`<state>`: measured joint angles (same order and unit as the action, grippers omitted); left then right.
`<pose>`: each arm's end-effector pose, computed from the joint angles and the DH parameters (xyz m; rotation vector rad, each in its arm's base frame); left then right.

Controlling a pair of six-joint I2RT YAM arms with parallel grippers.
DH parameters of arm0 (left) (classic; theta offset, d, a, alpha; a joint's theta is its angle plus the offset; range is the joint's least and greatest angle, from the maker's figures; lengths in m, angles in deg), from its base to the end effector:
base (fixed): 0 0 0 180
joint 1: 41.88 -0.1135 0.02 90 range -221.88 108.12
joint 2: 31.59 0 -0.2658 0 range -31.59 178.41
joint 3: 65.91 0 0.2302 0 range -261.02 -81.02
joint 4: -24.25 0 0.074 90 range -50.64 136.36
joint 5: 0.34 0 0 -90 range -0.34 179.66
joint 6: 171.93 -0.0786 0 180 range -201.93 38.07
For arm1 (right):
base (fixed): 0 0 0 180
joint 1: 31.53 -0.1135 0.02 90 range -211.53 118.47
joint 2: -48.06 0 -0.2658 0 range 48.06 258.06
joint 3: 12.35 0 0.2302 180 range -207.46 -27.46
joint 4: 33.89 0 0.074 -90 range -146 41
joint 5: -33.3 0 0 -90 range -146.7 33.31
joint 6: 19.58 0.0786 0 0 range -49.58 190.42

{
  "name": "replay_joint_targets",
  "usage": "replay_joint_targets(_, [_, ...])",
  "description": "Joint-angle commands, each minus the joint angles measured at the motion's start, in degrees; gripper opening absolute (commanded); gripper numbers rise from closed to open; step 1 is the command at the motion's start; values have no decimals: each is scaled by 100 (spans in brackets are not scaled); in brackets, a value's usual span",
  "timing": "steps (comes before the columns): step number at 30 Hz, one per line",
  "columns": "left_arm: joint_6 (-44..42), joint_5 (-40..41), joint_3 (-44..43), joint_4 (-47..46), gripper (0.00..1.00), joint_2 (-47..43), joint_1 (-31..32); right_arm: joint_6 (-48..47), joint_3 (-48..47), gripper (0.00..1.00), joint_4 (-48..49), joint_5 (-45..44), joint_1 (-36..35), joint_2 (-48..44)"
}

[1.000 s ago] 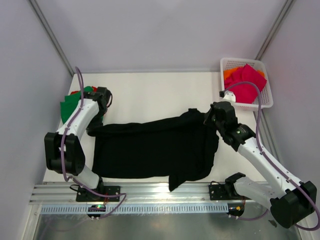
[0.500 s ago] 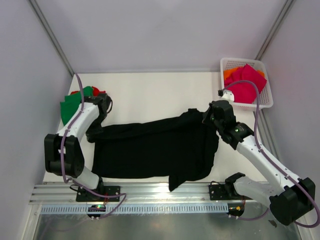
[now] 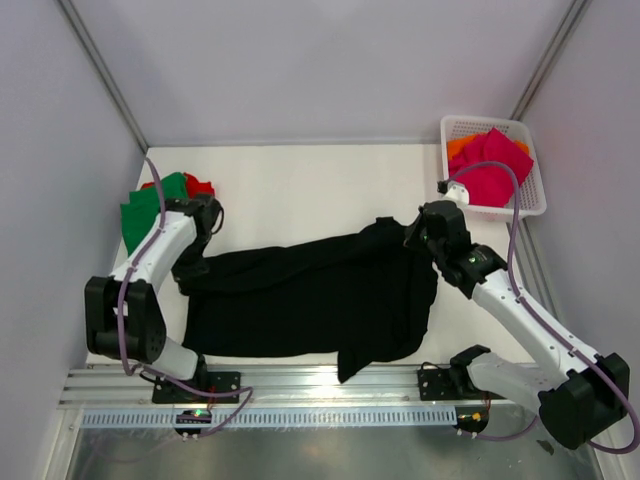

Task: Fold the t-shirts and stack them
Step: Fold the flattened tshirt in 1/3 of the way

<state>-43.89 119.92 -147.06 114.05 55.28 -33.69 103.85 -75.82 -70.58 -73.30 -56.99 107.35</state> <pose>0.2243 0.0077 0.2147 -0.7151 2.8307 0.7812 0.2261 0.0828 0.2786 0.3165 2.1029 0.3023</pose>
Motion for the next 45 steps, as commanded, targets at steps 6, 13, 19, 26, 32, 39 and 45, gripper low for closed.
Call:
replay_joint_targets(6, [405, -381, 258, 414, 0, -811, 52, 1130, -596, 3, -1285, -853, -48, 13])
replay_joint_targets(13, [485, -706, 337, 467, 0, -918, 52, 1420, -429, 3, -1805, -1021, -48, -119])
replay_joint_targets(19, [494, -723, 425, 432, 0, -812, 52, 1798, -51, 3, -1946, -635, -48, -338])
replay_joint_targets(26, [546, -600, 382, 572, 0, -847, 60, 1878, -59, 3, -2236, -792, -47, -576])
replay_joint_targets(32, [625, -741, 443, 722, 0, -988, 52, 1983, -42, 3, -2333, -705, -48, -620])
replay_joint_targets(39, [731, -662, 346, 889, 55, -1093, 60, 2045, -270, 69, -2526, -722, -39, -330])
replay_joint_targets(45, [757, -636, 294, 968, 58, -1137, 60, 2045, -271, 70, -2456, -713, -48, -286])
